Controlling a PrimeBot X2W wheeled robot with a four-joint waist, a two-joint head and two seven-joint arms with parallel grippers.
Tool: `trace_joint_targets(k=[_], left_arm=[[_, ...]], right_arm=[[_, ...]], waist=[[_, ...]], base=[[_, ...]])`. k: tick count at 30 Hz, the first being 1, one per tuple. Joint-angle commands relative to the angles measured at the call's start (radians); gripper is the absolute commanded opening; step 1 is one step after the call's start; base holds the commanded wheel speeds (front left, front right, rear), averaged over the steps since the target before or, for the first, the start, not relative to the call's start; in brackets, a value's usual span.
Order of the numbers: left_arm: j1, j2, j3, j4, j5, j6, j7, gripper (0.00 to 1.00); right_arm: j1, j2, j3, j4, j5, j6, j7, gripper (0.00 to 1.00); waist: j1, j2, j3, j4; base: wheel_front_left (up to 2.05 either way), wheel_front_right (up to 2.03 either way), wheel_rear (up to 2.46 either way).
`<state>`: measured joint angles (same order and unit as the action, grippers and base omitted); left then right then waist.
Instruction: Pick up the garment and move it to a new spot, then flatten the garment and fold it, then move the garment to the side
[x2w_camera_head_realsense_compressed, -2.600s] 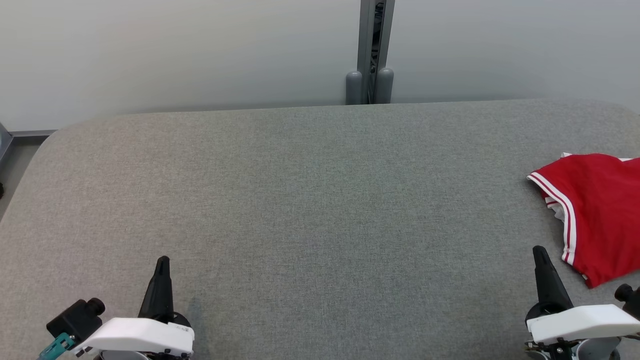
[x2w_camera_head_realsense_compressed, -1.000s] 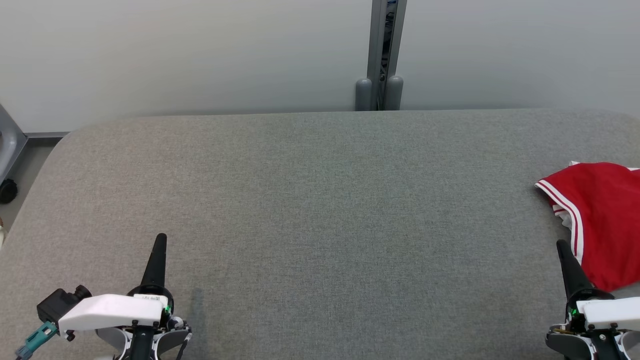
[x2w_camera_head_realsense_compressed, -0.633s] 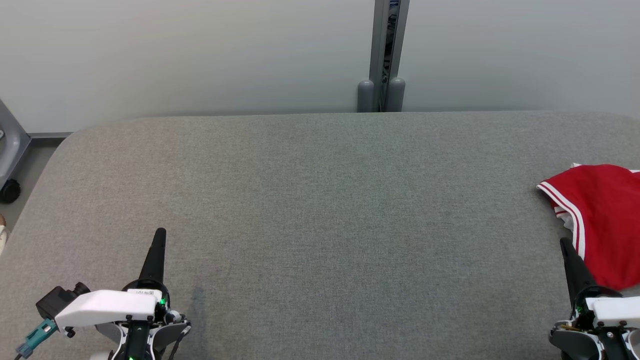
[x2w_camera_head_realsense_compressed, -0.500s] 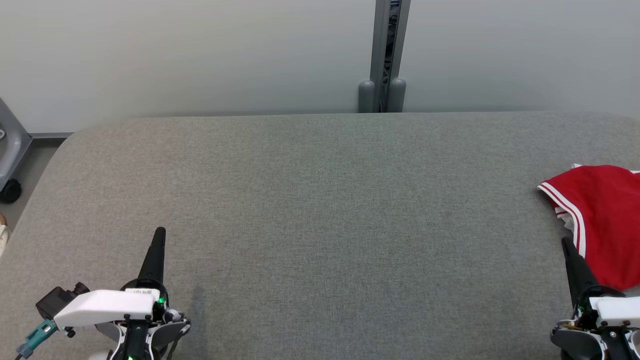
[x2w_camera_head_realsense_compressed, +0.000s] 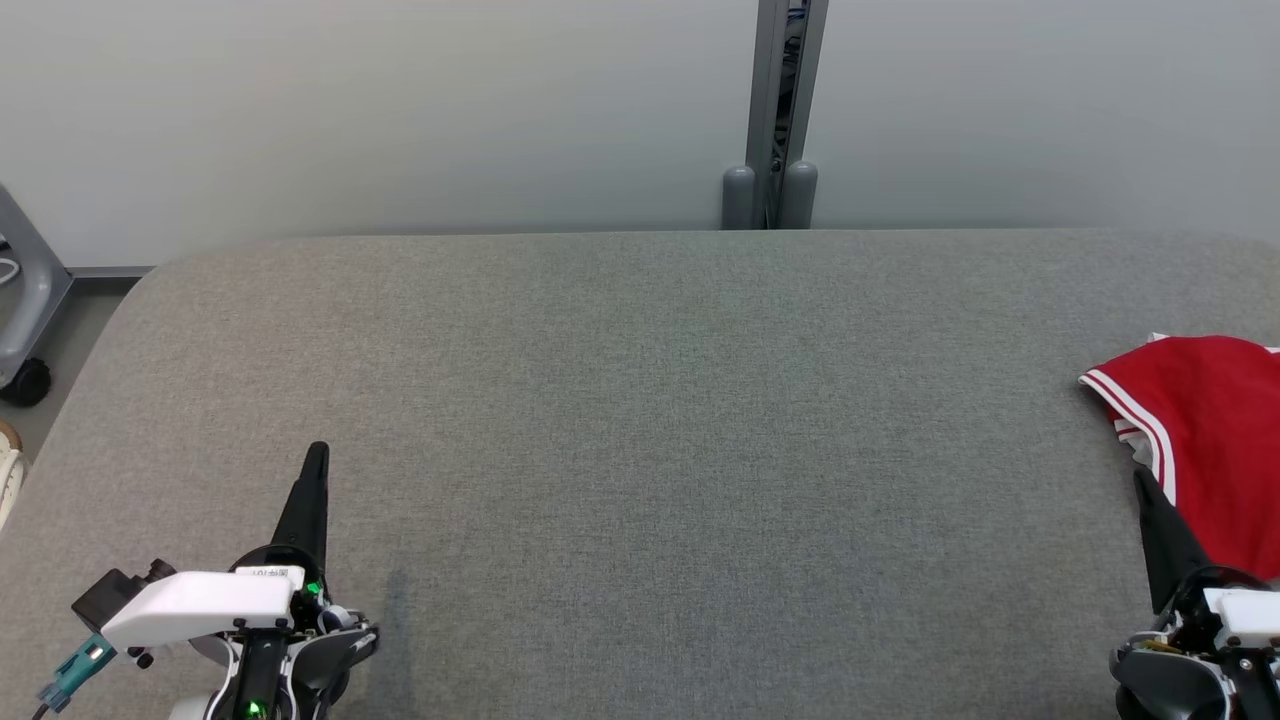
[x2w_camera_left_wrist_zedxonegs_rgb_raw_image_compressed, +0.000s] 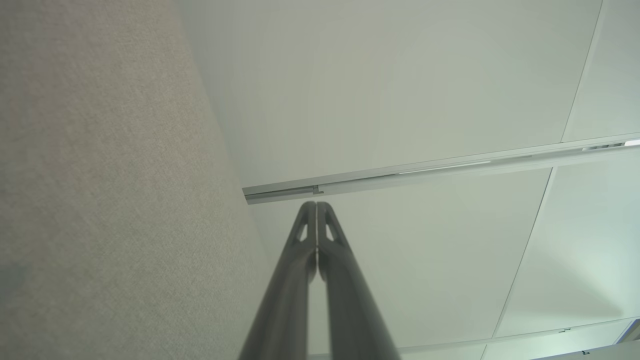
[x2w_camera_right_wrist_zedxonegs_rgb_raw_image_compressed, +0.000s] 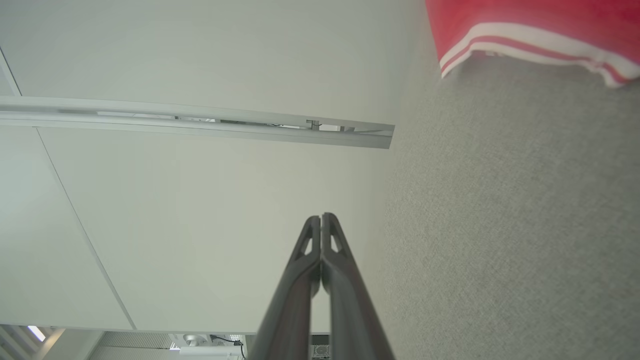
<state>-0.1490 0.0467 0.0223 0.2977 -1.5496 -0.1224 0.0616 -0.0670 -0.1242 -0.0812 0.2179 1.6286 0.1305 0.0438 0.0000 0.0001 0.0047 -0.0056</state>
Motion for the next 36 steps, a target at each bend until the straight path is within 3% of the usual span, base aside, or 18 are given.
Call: trace_joint_targets(k=[1,11,36], left_arm=[[-0.019,0.006,0.007,-0.001,-0.013,-0.006,0.006,0.0],[-0.029,0.006,0.01,0.005,-0.075,-0.013,0.02,0.0],[-0.025,0.006,0.009,0.004,-0.072,-0.011,0.019,0.0]], right_arm=[[-0.008,-0.008,-0.004,-0.004,0.015,0.0,0.006,0.0],[-0.007,-0.01,-0.015,-0.004,0.075,0.0,0.021,0.0],[-0.008,-0.005,-0.019,-0.002,0.065,0.0,0.026,0.0]], waist=[[0.0,-0.0001,0.0,0.0],[0.0,-0.0001,-0.004,0.006],[0.0,-0.0001,-0.004,0.006]], base=[[0.0,0.0,0.0],[0.0,0.0,0.0],[0.0,0.0,0.0]])
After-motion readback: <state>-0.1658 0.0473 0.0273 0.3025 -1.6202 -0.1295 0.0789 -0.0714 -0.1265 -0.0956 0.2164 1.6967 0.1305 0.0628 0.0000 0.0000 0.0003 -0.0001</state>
